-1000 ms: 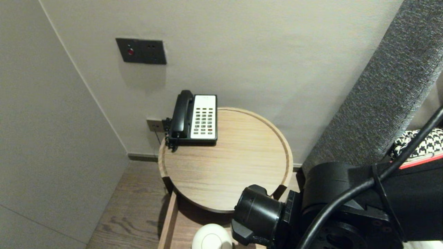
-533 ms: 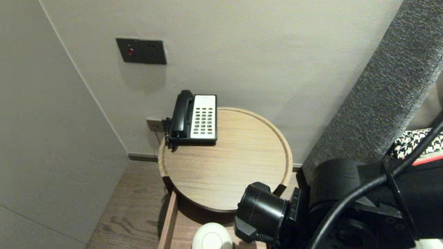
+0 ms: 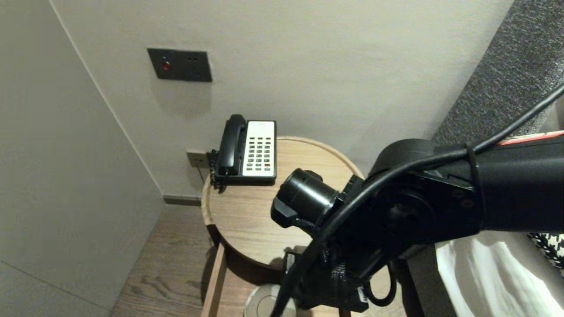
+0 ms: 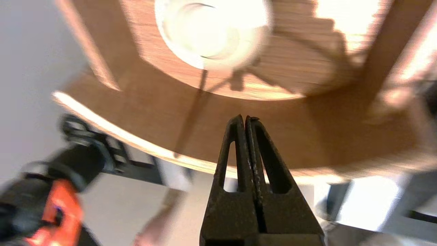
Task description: Take the remote control out of the drawer one by one and place them on the table
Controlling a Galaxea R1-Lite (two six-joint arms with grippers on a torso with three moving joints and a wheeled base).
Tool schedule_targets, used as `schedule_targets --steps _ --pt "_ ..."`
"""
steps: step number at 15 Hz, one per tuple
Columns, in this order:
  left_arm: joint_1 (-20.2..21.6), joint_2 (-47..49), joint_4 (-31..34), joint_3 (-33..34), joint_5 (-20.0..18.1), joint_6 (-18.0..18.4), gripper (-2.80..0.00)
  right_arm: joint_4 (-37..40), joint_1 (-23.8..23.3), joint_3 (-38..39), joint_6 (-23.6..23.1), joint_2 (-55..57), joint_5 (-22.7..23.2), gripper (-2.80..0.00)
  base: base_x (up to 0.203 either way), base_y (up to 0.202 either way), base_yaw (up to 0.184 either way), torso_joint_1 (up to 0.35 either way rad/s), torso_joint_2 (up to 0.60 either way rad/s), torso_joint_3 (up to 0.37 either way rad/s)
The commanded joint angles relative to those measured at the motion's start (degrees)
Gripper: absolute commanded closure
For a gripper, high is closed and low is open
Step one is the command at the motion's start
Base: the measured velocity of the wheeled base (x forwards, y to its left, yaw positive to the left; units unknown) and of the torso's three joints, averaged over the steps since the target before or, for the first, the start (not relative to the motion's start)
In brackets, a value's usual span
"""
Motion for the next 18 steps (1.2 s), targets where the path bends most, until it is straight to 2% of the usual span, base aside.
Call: schedule_targets --steps 1,4,8,12,13,18 --pt "0.0 0.0 0.0 0.0 0.0 0.0 0.0 3.5 1.9 -7.3 2.6 6.9 -0.2 0.0 0.0 0.0 0.0 0.0 0.0 0.0" --pt "0.0 0.0 0.0 0.0 0.0 -0.1 0.0 7.9 4.7 -13.2 3.6 11.1 -0.4 0.0 0.0 0.0 0.0 0.0 0.0 0.0" --pt "0.0 0.0 0.0 0.0 0.0 0.0 0.0 8.5 4.9 -15.8 3.8 15.0 -0.7 0.0 0.0 0.0 0.0 0.0 0.0 0.0" --pt "0.0 0.0 0.0 0.0 0.0 0.0 0.0 8.7 6.6 -16.4 3.8 16.7 -3.3 0.0 0.0 0.0 0.0 0.0 0.0 0.0" --pt "0.0 0.0 0.0 0.0 0.0 0.0 0.0 8.7 7.4 -16.4 3.8 16.8 -4.5 -2.8 0.0 0.0 0.0 0.0 0.0 0.0" --pt "0.0 0.0 0.0 0.0 0.0 0.0 0.0 8.8 9.0 -16.2 3.1 15.1 -5.8 -2.8 0.0 0.0 0.0 0.0 0.0 0.0"
